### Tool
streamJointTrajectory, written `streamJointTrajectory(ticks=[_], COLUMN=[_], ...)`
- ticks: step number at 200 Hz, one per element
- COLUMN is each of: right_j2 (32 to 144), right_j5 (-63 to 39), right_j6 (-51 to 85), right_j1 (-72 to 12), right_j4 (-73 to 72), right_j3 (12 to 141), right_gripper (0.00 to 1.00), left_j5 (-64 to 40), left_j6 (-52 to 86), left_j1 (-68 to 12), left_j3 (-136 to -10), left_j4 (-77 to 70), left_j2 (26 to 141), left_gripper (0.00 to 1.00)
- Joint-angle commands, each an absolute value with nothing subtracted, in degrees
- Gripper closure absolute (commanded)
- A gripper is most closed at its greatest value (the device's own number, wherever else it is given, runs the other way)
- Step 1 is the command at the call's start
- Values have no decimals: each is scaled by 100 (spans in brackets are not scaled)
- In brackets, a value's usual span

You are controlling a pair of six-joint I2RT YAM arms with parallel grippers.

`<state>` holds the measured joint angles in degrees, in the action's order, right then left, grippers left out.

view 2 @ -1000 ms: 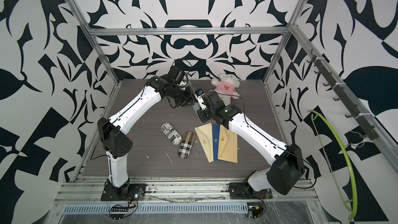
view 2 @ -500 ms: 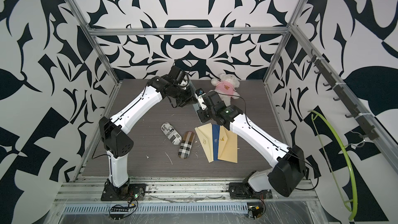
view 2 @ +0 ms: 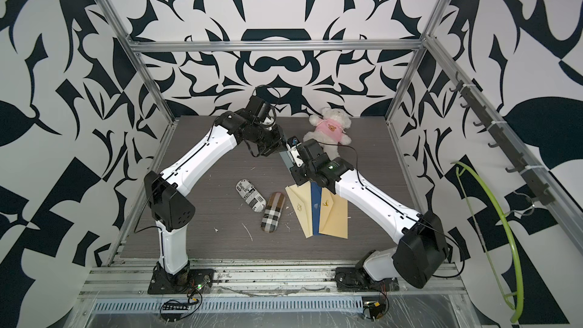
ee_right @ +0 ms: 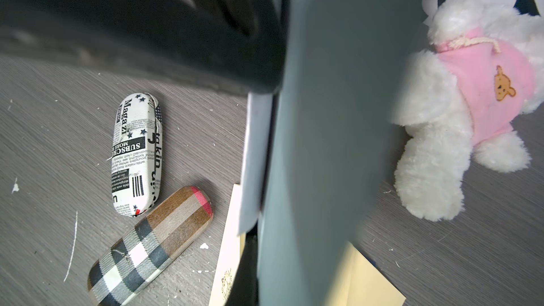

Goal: Take the letter paper out of the envelope
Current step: Take out the letter paper from the envelope.

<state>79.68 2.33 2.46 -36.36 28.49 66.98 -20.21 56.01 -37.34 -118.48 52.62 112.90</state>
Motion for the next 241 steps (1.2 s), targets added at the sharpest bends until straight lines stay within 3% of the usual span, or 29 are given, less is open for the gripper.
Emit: streamJointTrajectory(ticks=[1,65,150,241], right_j2=[7884,7888,8059,7596], right_j5=[43,-619,-343,-27], right_j6=[308,799,1683,3627], right_j1=[-3556,-3041,-2562,-306], right_j4=[2639,2811,3307,3120], right_j3=[6690,6819,7472,7364], right_gripper=[100,100,100,100], left_j5=[-2232,-2343,-2530,-2489], left_j6=[5737,5850,6097,5786], left_j1=[-3676,-3545,-3341,-3036], left_j3=[-11855,-11889,-11639,-9614], left_j4=[5070,4408,3102,2351], left_j2=[10939,10597,10120,9322], left_gripper=[100,100,100,100])
